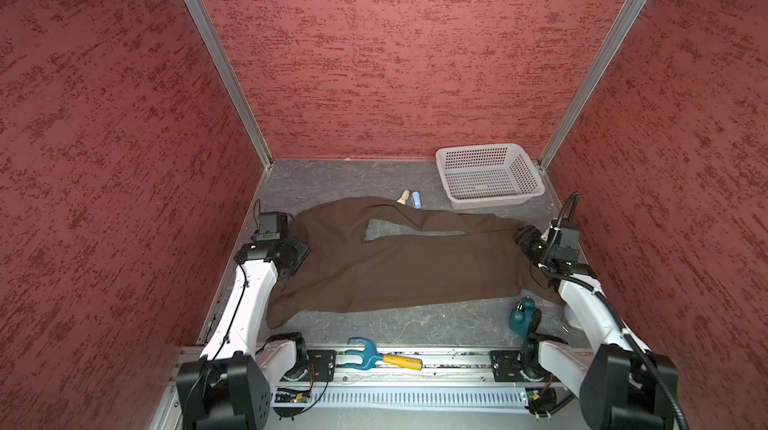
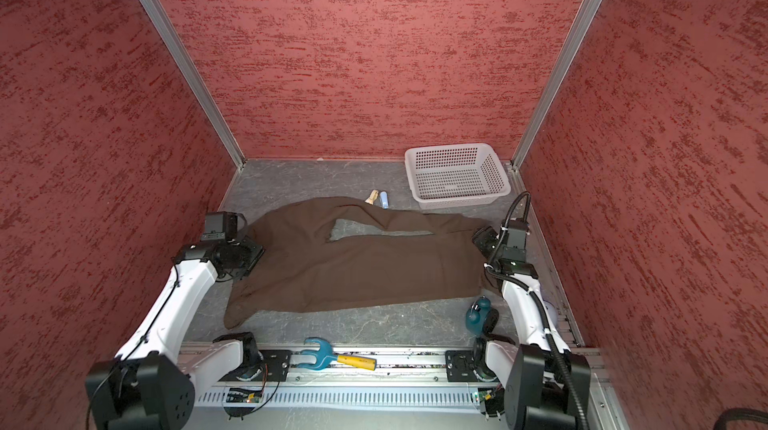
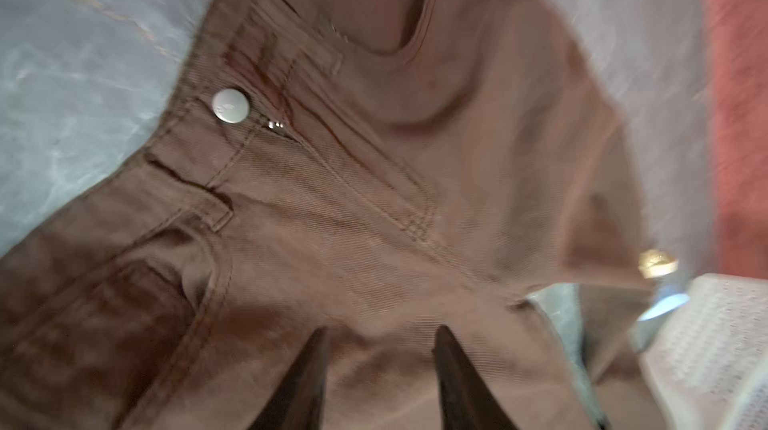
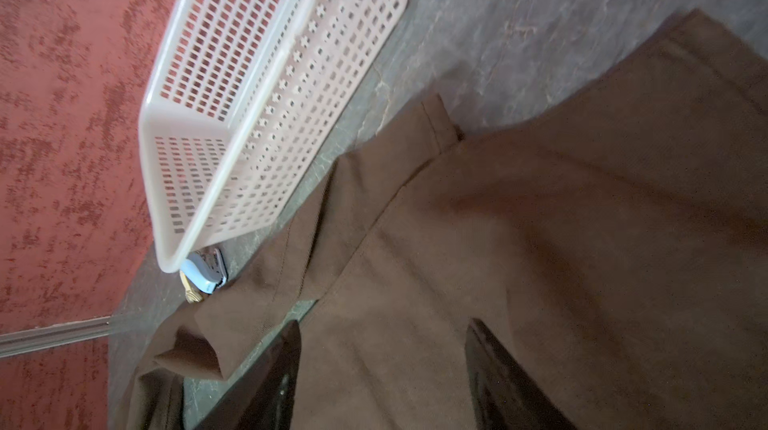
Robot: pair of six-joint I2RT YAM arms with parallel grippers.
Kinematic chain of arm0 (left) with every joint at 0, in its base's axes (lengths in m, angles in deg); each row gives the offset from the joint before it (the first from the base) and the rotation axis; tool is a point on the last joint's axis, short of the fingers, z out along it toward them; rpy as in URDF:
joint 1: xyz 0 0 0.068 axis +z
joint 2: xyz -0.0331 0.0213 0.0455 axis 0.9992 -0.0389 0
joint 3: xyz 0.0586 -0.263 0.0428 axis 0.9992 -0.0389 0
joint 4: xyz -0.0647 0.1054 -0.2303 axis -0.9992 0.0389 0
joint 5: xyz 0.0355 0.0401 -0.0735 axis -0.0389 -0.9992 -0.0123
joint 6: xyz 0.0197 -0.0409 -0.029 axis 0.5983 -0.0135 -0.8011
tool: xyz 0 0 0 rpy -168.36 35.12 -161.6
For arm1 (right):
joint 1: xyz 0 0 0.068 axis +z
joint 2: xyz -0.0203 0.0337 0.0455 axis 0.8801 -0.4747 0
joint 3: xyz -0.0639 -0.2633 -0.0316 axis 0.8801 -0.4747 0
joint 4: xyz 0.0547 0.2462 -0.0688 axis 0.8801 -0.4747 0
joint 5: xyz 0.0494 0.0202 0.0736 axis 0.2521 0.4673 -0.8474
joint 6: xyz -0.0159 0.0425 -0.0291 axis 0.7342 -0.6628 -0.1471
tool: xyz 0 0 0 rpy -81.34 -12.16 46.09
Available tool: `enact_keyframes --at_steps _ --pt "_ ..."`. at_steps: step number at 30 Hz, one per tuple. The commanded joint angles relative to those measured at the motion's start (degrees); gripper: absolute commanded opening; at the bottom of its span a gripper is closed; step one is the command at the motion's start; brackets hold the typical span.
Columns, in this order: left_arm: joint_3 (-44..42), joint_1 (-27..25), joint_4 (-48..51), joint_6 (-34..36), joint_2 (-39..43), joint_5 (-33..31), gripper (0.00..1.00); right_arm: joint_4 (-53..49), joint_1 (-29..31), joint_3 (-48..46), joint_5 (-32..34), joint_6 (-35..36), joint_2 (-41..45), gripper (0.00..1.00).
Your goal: Fold and stack the trousers
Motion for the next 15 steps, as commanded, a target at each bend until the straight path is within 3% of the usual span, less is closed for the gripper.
enact_keyframes --at_steps 1,4,9,15 --pt "-1.51 -0.17 -9.47 0.46 -4.17 3.96 0.30 1.62 2.01 -0.94 -0.60 0.53 -2.46 0.63" --pt "0.36 -3.59 -13.32 0.29 -9.62 2.25 0.31 2.32 5.54 -0.84 -0.94 0.72 -6.48 0.65" --pt "9.87 -12.40 -11.59 2.71 -21.18 -3.06 0.33 4.56 12.95 0.00 0.93 -0.62 -14.23 0.63" --pt "12.36 -13.87 -16.81 1.62 -27.13 -3.06 0.33 13.58 17.53 -8.83 2.28 -8.76 -11.23 0.59"
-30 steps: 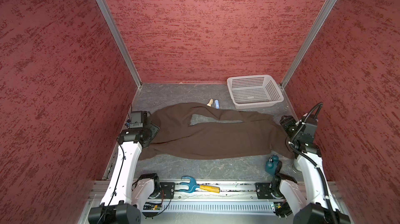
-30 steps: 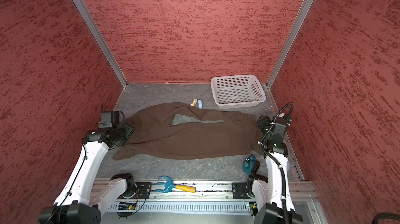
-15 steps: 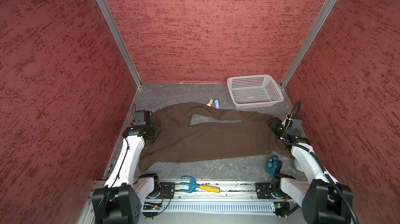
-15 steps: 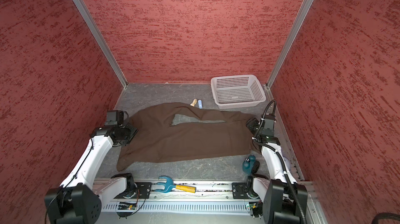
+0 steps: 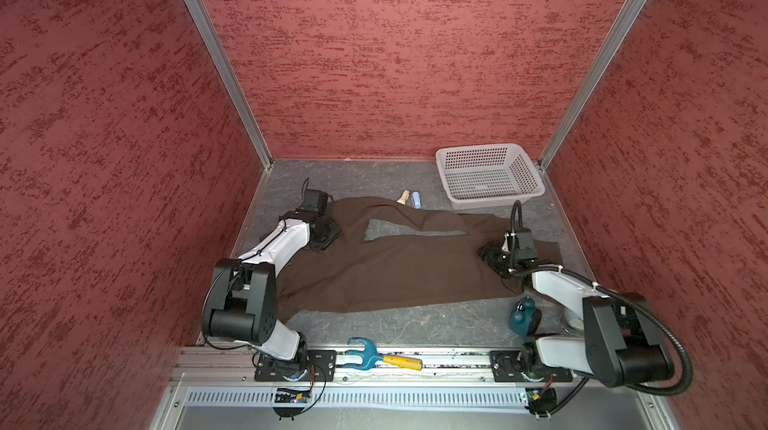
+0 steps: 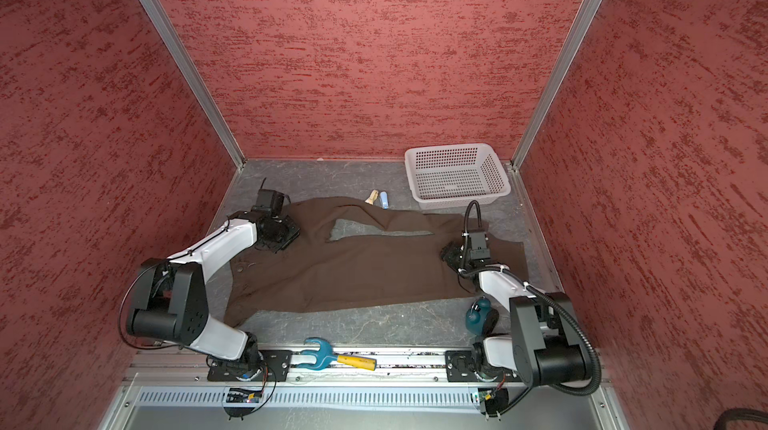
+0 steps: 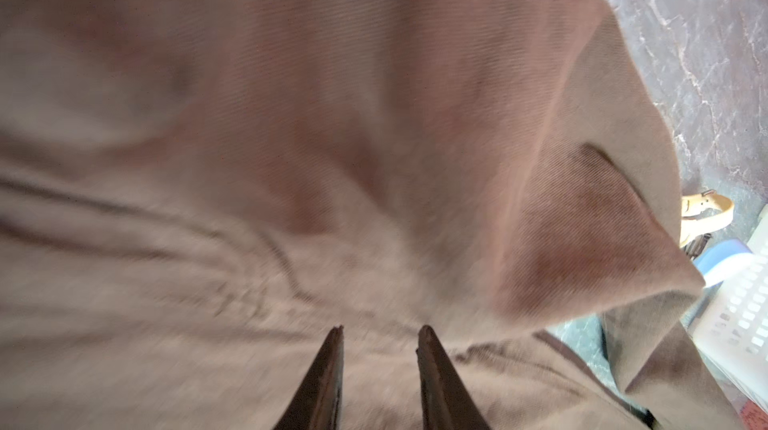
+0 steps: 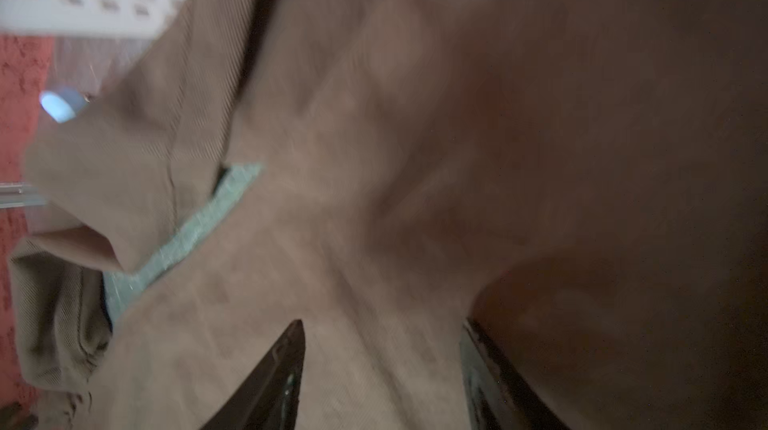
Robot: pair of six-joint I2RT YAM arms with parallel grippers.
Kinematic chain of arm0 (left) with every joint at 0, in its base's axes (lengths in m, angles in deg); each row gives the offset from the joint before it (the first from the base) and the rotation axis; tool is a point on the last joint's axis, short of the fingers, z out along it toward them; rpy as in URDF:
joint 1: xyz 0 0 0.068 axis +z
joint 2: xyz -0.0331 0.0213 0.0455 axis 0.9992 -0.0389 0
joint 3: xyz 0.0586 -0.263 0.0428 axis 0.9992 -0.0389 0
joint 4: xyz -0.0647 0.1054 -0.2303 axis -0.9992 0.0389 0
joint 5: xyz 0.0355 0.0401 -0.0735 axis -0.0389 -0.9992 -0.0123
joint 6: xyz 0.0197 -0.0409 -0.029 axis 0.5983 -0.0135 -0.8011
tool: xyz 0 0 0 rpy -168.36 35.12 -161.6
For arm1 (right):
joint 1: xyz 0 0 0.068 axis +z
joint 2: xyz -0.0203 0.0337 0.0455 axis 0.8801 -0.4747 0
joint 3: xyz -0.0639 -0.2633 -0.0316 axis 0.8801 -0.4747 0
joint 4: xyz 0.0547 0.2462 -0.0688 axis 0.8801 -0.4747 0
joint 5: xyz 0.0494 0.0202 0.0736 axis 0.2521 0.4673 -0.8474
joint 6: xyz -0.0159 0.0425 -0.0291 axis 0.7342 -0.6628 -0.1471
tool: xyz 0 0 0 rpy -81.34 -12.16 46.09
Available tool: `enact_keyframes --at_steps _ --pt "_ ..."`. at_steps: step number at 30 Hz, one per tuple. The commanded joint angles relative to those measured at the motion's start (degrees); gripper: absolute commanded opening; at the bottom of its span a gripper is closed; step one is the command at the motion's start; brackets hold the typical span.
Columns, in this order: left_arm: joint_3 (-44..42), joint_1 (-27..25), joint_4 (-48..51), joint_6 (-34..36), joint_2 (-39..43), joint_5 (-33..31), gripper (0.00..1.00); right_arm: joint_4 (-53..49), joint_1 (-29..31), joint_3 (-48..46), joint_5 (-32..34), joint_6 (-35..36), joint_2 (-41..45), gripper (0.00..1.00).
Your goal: Fold and stack the trousers
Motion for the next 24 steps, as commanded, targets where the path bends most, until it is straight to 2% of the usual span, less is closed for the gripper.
enact_keyframes --at_steps 1,5,9,11,12,14,16,18,20,21,22,24 --pt "1.63 -0.04 -4.09 0.21 -2.36 -1.01 0.34 4.40 0.91 -3.31 2.27 -5.31 2.45 0.59" --pt "7.61 -1.80 -2.92 1.86 -6.07 -0.59 0.49 2.90 1.72 -7.76 5.28 -8.83 6.40 0.56" --pt "13.58 -7.57 -0.33 6.96 -8.57 -2.36 0.46 0.03 1.89 -7.57 10.18 -10.39 9.51 0.55" --pt "15.33 -11.45 0.27 9.55 -9.14 -3.90 0.39 -1.66 1.85 -4.65 13.40 -8.35 11.58 0.51" --pt "15.60 -12.93 -0.30 10.85 -9.27 -3.75 0.34 -2.34 1.81 -2.85 15.06 -7.13 12.08 0.46" --pt "15.70 -15.08 -2.48 12.73 -9.77 0.04 0.19 -3.70 1.59 1.41 18.06 -4.53 11.51 0.14" --pt "15.62 -15.82 -4.38 12.53 -10.34 3.85 0.07 -4.20 1.16 5.58 18.37 -3.02 8.97 0.00" --pt "15.80 -16.47 -5.68 11.84 -10.92 5.77 0.04 -2.92 0.68 9.04 16.39 -2.00 5.19 0.00" --pt "16.76 -17.35 -5.99 12.09 -11.61 6.17 0.06 0.30 -0.07 11.51 12.62 -1.76 0.99 0.02" --pt "17.48 -17.78 -5.59 12.37 -11.95 5.78 0.10 2.33 -0.43 12.18 10.48 -2.12 -0.87 0.09" --pt "18.36 -18.26 -4.96 12.55 -12.18 5.08 0.17 5.02 -0.86 12.91 7.35 -2.68 -3.37 0.18" --pt "19.51 -19.24 -4.14 13.39 -12.88 3.73 0.35 9.21 -1.17 13.90 3.68 -3.19 -7.04 0.29"
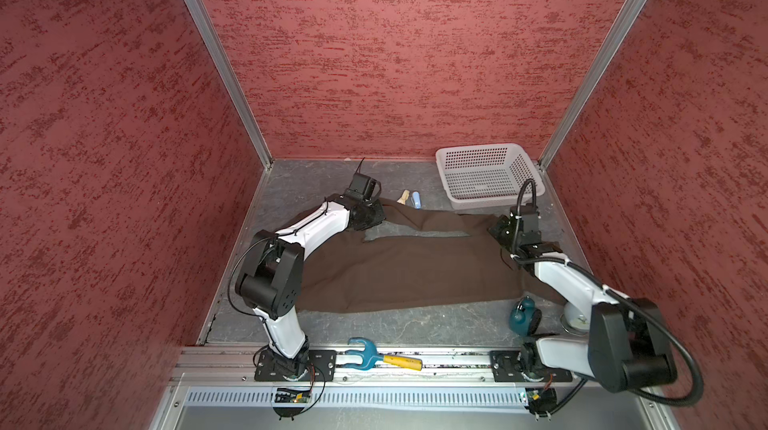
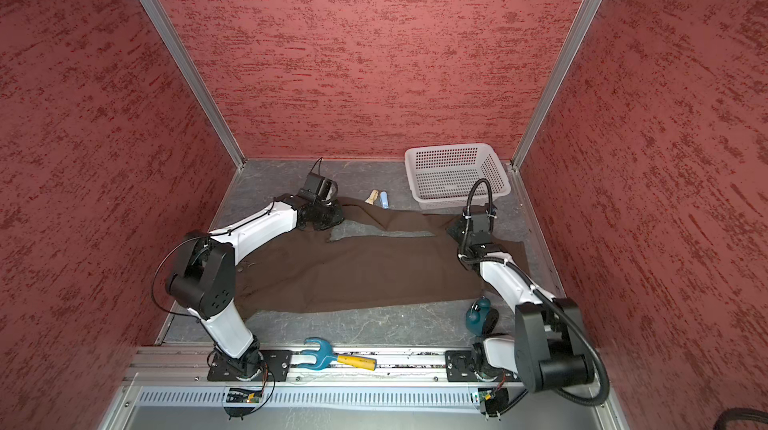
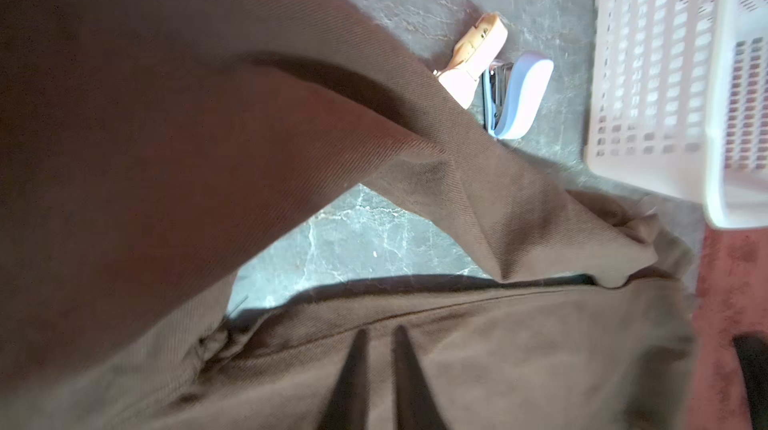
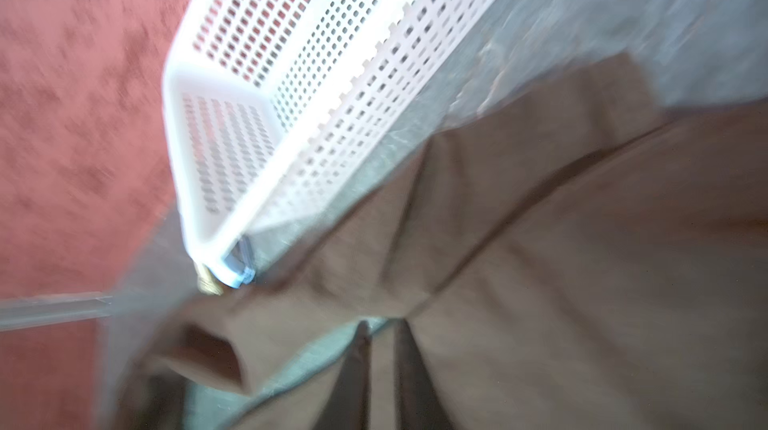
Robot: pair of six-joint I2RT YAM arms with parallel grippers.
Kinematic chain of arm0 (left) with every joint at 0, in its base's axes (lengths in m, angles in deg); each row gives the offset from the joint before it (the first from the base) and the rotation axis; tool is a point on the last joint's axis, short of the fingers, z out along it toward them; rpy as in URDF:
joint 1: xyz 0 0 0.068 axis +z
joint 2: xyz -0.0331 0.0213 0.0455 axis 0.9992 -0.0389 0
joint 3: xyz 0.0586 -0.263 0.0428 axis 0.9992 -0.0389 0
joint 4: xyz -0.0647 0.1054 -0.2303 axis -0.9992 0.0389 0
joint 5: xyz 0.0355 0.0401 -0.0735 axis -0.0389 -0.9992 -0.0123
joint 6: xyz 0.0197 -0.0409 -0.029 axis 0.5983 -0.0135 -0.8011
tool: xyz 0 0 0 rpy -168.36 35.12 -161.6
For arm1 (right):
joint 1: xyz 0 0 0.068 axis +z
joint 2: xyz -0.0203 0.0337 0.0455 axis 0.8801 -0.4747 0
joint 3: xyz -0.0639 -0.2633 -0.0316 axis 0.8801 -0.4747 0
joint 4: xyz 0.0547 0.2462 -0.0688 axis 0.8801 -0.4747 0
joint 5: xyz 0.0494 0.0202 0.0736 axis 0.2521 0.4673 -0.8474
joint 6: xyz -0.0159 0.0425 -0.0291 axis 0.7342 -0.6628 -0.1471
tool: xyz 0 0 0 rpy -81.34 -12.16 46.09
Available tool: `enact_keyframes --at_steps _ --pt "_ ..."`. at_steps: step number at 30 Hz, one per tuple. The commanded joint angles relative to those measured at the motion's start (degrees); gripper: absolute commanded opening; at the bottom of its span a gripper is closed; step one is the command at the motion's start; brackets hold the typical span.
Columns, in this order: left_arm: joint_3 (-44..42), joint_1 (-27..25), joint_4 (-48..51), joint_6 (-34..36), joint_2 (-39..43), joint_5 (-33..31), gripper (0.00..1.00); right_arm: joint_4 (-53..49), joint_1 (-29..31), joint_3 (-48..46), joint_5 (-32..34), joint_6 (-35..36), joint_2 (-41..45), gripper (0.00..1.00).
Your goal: Fold and stack the trousers
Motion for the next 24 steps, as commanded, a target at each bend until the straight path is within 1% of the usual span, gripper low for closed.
enact_keyframes --at_steps 1,2,5,8,10,12,16,19,23,24 --pt "2.93 -1.63 0.36 2.37 -1.01 -0.71 0.48 7.89 -0.89 1.34 -7.19 -0.76 -5.46 0.32" --pt "3.54 -1.66 0.72 2.58 -1.66 -0.75 0.53 10.17 -1.03 1.44 -8.45 -1.31 -8.10 0.34" --pt "5.88 -1.18 2.79 2.77 -4.44 -1.37 0.58 15.44 -1.34 1.80 -11.16 -2.50 -12.46 0.39" --pt "7.23 -0.88 3.76 3.07 -6.33 -3.31 0.63 15.86 -1.86 3.79 -12.31 -1.64 -16.10 0.46" --pt "7.54 -0.49 4.19 2.80 -7.36 -4.08 0.64 15.57 -2.42 4.69 -12.76 -1.57 -17.67 0.52" --pt "7.51 0.46 4.18 1.90 -8.34 -3.48 0.64 15.86 -3.15 5.68 -14.29 -1.41 -19.04 0.57" --pt "7.13 1.85 3.70 0.66 -10.64 -2.01 0.61 16.67 -4.15 6.82 -15.13 -1.22 -20.60 0.61" --pt "7.06 2.56 3.69 -0.13 -12.23 -1.33 0.60 17.90 -4.37 7.66 -15.57 -1.12 -21.89 0.60" --pt "6.68 2.87 3.24 -1.16 -13.74 -1.25 0.59 18.63 -4.42 8.72 -16.13 -1.53 -24.32 0.52" --pt "6.55 2.89 3.09 -1.44 -14.06 -1.22 0.59 18.86 -4.36 9.01 -16.76 -1.72 -24.98 0.47"
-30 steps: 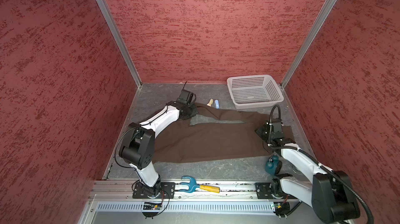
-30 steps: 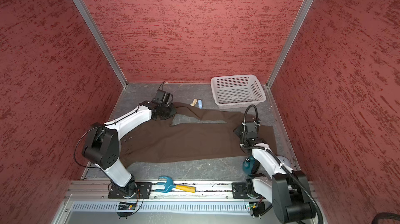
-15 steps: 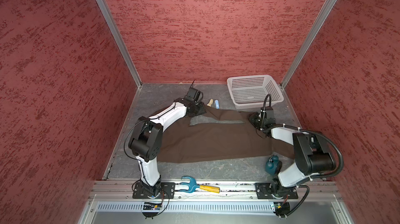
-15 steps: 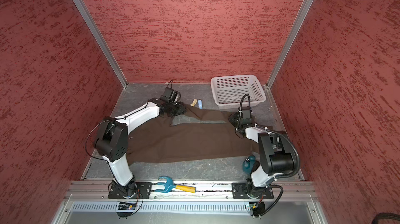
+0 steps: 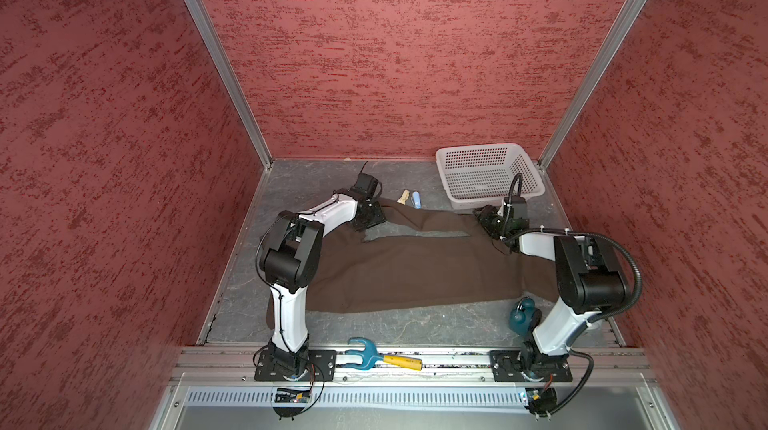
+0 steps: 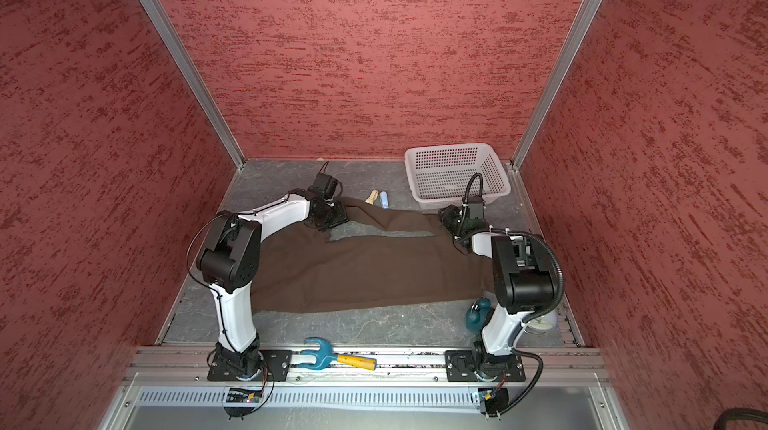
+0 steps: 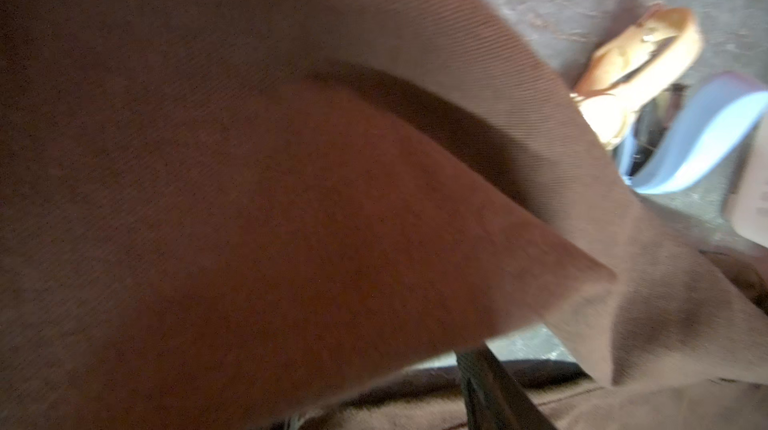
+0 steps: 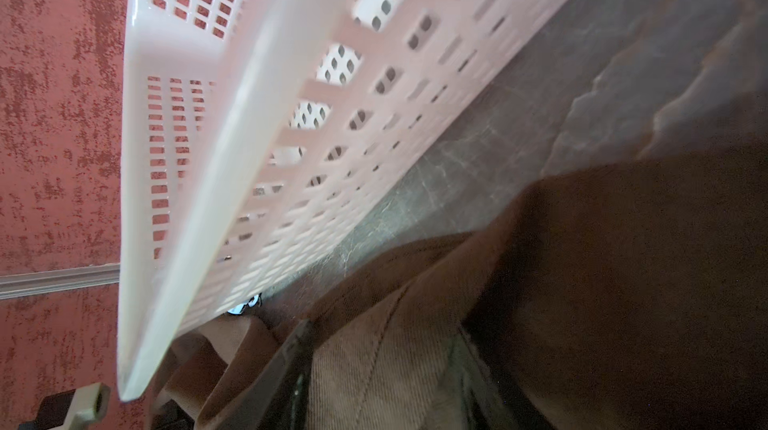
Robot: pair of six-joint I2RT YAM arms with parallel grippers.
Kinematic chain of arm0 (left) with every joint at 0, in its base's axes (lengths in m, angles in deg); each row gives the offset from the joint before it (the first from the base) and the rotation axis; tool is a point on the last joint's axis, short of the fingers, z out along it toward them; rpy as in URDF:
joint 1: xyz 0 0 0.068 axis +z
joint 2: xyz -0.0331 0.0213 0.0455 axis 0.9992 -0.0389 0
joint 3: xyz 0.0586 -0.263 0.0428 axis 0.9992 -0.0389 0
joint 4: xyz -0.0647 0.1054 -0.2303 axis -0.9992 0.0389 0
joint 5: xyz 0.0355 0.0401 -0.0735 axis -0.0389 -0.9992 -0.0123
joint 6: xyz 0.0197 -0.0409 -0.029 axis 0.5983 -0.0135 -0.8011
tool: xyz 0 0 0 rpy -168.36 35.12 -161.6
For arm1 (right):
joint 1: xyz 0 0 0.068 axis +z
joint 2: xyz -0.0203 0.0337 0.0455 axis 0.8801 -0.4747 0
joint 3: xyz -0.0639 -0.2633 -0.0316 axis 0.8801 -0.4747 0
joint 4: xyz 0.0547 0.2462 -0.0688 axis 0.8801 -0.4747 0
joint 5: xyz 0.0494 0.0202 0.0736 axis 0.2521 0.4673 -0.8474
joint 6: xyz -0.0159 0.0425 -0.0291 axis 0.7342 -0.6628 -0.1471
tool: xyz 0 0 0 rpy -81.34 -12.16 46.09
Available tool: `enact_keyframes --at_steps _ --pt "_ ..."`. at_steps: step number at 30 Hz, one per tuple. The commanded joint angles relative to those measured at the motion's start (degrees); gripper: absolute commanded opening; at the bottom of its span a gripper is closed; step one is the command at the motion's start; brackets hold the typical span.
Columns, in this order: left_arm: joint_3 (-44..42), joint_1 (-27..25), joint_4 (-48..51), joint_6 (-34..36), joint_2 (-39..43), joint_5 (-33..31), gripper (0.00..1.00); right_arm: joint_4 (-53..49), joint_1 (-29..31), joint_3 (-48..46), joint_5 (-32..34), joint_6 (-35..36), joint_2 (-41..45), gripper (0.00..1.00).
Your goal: Fold and stack the trousers
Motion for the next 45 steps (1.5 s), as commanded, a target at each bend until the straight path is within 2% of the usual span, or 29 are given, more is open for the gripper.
enact_keyframes --at_steps 1,3,4,5,7,8,13,21,27,32,37,39,41,42,45 --pt "-0.59 0.01 -0.58 -1.50 -1.05 0.30 0.60 2.82 -0.30 1.61 -2.32 -0.47 -1.84 0.39" --pt "-1.07 0.13 -1.17 -1.68 -1.31 0.35 0.60 1.94 -0.33 2.46 -3.78 -0.05 -2.37 0.13" --pt "-1.06 0.35 -1.15 -1.78 -1.68 0.54 0.56 1.03 -0.42 2.80 -4.11 0.16 -2.29 0.05" --pt "-0.90 0.67 -1.09 -1.79 -2.06 1.38 0.46 0.26 -0.51 2.98 -4.28 0.35 -1.96 0.00" --pt "-1.14 1.45 -0.51 -2.30 -2.46 2.09 0.11 -1.30 -1.00 3.05 -4.31 0.85 -0.63 0.00" --pt "-1.51 1.60 -0.46 -2.27 -2.39 2.09 0.00 -2.12 -1.39 3.05 -4.22 1.30 0.40 0.00" --pt "-6.70 2.26 -2.49 -2.62 1.37 2.40 0.00 -6.76 -2.55 2.70 -1.16 2.96 8.61 0.00" --pt "-16.12 2.04 -3.92 -2.92 6.57 3.25 0.00 -19.70 -2.66 3.83 9.76 9.01 27.61 0.00" --pt "-25.52 1.24 -6.96 -4.83 11.56 4.95 0.00 -26.18 -2.66 3.54 13.96 10.85 36.48 0.00" --pt "-32.21 1.24 -6.62 -6.73 15.52 5.67 0.00 -32.90 -2.64 -5.60 14.92 7.89 43.78 0.00" --pt "-36.99 1.67 -0.96 -6.63 19.69 4.96 0.00 -40.65 -3.38 -17.02 20.54 3.36 53.32 0.00" --pt "-38.27 2.61 1.92 -6.39 21.71 3.77 0.00 -41.87 -4.23 -19.18 20.71 2.73 55.00 0.16" --pt "-39.54 4.69 3.12 -6.31 23.65 3.68 0.00 -41.88 -4.86 -19.89 20.46 2.29 54.73 0.44" --pt "-39.90 5.80 2.91 -6.31 24.50 4.11 0.00 -41.21 -5.04 -19.70 19.72 2.48 53.91 0.52" --pt "-38.45 8.14 2.36 -5.70 26.29 6.34 0.00 -40.33 -5.48 -16.53 18.86 4.76 49.41 0.65"
